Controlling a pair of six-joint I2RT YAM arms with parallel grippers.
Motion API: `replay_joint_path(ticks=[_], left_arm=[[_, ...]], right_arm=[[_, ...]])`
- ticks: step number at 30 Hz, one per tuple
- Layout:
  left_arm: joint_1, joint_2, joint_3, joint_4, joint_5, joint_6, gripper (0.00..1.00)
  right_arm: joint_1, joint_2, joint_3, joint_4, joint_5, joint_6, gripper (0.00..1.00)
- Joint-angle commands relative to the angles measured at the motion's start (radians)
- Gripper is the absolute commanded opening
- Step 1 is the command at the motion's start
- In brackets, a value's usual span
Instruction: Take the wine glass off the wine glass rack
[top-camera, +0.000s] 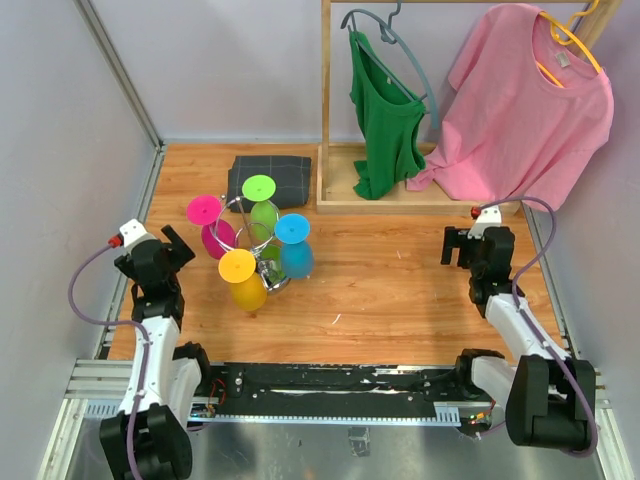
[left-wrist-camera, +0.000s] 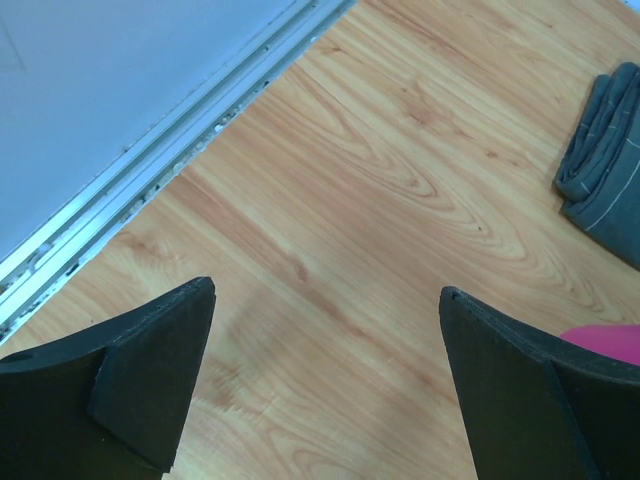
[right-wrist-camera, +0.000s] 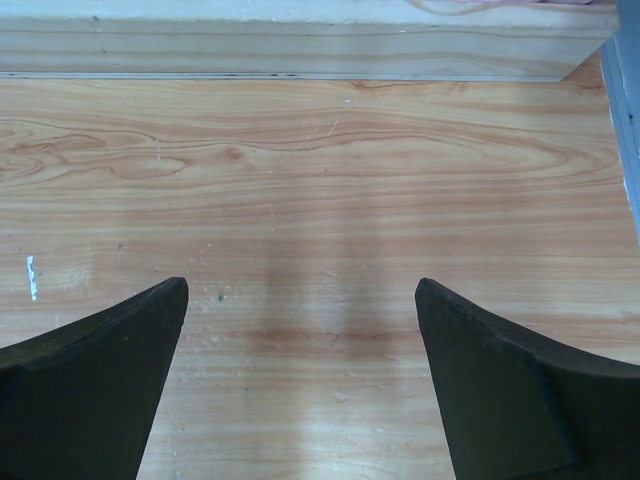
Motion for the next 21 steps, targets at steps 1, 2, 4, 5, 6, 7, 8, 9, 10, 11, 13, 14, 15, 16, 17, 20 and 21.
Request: replay_joint_path(ticks=[1, 2, 4, 5, 6, 7, 8, 9, 10, 11, 13, 14, 15, 16, 17, 20, 21], left_arm=[[0.014, -0.046, 0.073, -0.122, -0.049, -0.009, 0.99], [0.019, -0.057, 0.091, -0.145, -0.055, -0.005, 0.99], [0.025, -0.082, 0.130, -0.193, -0.066, 0.004, 0.99], [0.029, -0.094, 0.151, -0.216, -0.074, 0.010, 0.99], [0.031, -0.108, 0.177, -0.241, -0.079, 0.017, 0.99], [0.032, -0.120, 0.202, -0.266, -0.077, 0.030, 0.99], [0.033, -0.135, 0.226, -0.296, -0.074, 0.037, 0.99], [0.033, -0.145, 0.253, -0.315, -0.067, 0.045, 0.99], [0.033, -0.154, 0.275, -0.330, -0.060, 0.054, 0.99], [0.033, -0.161, 0.299, -0.343, -0.050, 0.062, 0.99], [0.033, -0.171, 0.346, -0.369, -0.029, 0.078, 0.99], [0.033, -0.173, 0.383, -0.386, -0.009, 0.084, 0.99], [0.033, -0.172, 0.411, -0.405, 0.008, 0.087, 0.99], [0.033, -0.170, 0.438, -0.427, 0.025, 0.088, 0.99], [0.033, -0.168, 0.467, -0.449, 0.043, 0.089, 0.99], [0.033, -0.153, 0.537, -0.507, 0.059, 0.076, 0.99], [0.033, -0.146, 0.559, -0.529, 0.055, 0.073, 0.99]], right_arm=[[-0.017, -0.050, 0.016, -0.077, -0.011, -0.042, 0.98], [-0.017, -0.057, 0.017, -0.085, -0.012, -0.049, 0.98], [-0.017, -0.070, 0.024, -0.112, -0.022, -0.060, 0.98], [-0.017, -0.076, 0.033, -0.130, -0.028, -0.062, 0.98], [-0.017, -0.085, 0.042, -0.153, -0.031, -0.061, 0.98], [-0.017, -0.093, 0.058, -0.182, -0.031, -0.053, 0.98], [-0.017, -0.100, 0.072, -0.212, -0.031, -0.042, 0.98], [-0.017, -0.106, 0.089, -0.244, -0.034, -0.028, 0.98], [-0.017, -0.112, 0.108, -0.281, -0.038, -0.015, 0.98], [-0.017, -0.120, 0.128, -0.315, -0.041, 0.001, 0.98], [-0.014, -0.146, 0.166, -0.391, -0.045, 0.029, 0.98], [-0.008, -0.168, 0.171, -0.398, -0.035, 0.047, 0.98], [-0.006, -0.191, 0.173, -0.400, -0.031, 0.067, 0.98], [-0.005, -0.209, 0.180, -0.407, -0.031, 0.086, 0.98], [-0.005, -0.218, 0.193, -0.425, -0.039, 0.098, 0.98], [0.002, -0.215, 0.290, -0.531, -0.073, 0.130, 0.98], [0.007, -0.212, 0.323, -0.570, -0.093, 0.145, 0.98]])
